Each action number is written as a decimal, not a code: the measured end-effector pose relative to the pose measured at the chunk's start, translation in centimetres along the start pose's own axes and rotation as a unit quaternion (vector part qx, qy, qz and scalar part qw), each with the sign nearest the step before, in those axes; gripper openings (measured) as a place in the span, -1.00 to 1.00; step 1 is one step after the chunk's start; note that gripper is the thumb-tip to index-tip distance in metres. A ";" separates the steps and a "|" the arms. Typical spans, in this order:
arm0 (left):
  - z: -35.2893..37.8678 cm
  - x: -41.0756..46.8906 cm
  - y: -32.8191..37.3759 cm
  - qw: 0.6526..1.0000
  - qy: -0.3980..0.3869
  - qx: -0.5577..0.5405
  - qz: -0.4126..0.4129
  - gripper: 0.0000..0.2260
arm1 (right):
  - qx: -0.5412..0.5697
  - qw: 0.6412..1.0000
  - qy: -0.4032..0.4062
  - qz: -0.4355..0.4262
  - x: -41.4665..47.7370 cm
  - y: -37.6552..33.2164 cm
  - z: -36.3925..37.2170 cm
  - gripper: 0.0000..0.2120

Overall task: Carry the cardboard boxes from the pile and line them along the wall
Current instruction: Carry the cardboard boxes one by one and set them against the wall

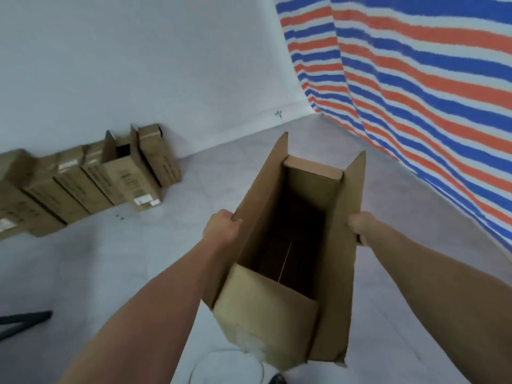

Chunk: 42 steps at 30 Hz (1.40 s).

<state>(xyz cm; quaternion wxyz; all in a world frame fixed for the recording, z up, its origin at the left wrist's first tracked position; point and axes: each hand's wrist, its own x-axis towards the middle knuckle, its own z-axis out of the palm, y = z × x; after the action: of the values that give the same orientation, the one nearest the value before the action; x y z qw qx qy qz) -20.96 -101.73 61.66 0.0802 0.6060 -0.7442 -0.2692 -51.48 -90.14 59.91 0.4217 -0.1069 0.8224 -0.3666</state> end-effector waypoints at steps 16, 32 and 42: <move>-6.8 34.5 2.1 0.997 0.016 -0.043 -0.067 -0.75 | -0.102 0.992 -0.066 -0.019 25.2 -26.6 14.6 -0.79; -18.5 63.9 -10.0 0.966 0.091 -0.134 -0.200 -0.74 | -0.168 0.971 -0.165 -0.049 41.9 -54.6 42.4 -0.84; -29.1 85.2 -18.5 0.963 0.079 -0.142 -0.213 -0.75 | -0.127 0.978 -0.162 -0.035 49.3 -70.8 58.7 -0.76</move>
<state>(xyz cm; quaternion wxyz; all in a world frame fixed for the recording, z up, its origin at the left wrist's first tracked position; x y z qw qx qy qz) -13.63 -193.28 59.32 0.1650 0.7521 -0.5434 -0.3344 -46.28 -194.34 56.60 0.5195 -0.2461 0.7786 -0.2517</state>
